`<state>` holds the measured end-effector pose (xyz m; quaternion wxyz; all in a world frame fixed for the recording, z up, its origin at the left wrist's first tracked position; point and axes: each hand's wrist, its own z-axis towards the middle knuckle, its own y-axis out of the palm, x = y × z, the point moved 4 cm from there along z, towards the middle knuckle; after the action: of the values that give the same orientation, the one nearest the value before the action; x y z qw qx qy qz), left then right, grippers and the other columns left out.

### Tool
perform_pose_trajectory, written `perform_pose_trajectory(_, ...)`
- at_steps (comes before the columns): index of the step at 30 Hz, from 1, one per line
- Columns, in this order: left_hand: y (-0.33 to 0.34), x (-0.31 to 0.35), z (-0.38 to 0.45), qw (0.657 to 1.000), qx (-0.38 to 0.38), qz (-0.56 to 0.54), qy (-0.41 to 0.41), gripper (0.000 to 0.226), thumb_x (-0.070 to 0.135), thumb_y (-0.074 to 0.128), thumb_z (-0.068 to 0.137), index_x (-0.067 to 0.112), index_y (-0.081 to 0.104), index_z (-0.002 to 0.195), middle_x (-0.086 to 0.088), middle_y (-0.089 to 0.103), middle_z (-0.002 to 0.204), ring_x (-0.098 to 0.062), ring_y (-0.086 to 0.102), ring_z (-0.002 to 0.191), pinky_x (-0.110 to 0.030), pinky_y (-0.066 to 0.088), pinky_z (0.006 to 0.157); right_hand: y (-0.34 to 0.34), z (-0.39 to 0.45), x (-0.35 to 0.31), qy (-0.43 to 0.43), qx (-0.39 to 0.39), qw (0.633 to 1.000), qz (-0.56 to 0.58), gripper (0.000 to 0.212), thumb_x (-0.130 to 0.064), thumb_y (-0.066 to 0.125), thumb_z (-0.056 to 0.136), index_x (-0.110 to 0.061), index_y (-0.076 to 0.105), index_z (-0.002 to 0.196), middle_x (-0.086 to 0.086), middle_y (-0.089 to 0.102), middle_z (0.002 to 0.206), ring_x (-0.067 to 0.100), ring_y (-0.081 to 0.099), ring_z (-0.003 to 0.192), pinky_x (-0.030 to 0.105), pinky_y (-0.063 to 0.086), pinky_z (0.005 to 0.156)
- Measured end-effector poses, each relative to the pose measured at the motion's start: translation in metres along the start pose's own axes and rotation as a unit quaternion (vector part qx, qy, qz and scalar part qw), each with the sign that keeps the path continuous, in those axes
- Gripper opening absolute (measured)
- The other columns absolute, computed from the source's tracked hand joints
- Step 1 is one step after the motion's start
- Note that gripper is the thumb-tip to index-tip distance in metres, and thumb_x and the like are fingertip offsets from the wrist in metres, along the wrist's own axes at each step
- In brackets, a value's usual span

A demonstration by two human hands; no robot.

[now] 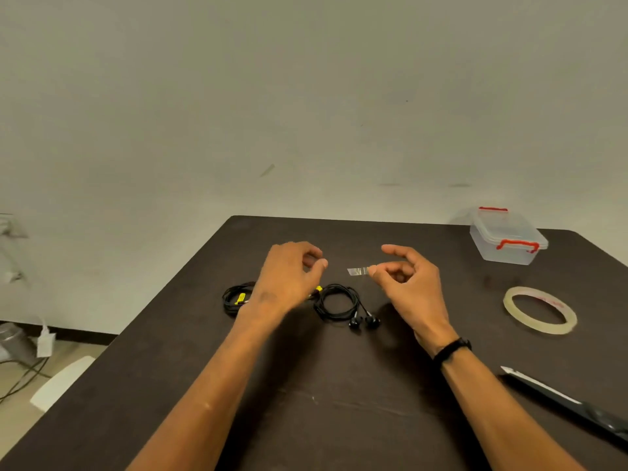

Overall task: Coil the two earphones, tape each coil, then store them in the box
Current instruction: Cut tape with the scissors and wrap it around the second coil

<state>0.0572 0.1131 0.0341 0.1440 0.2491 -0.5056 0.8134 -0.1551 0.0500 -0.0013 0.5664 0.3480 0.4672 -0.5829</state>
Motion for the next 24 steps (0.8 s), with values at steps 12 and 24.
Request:
perform_pose_trajectory(12,0.047,-0.011,-0.002,0.993,-0.075,0.082,0.047,0.015,0.035,0.067,0.099,0.025,0.073,0.108,0.004,0.06,0.111,-0.017,0.053,0.11,-0.034,0.049,0.095,-0.003,0.002,0.013,0.005,0.003,1.0,-0.005,0.056,-0.022,0.085,0.086,-0.032,0.06,0.134,-0.001,0.075,0.102,0.013,0.078,0.086,0.042,0.065,0.084)
perform_pose_trajectory(24,0.048,-0.013,-0.004,0.996,-0.041,0.055,0.058,0.018,0.037,0.069,0.096,0.026,0.073,0.109,0.006,0.067,0.104,-0.014,0.059,0.105,-0.032,0.052,0.09,0.029,-0.008,0.01,-0.042,-0.105,0.983,-0.147,0.098,-0.023,0.092,0.078,-0.045,0.034,0.154,-0.01,0.053,0.13,0.001,0.069,0.099,0.017,0.057,0.088)
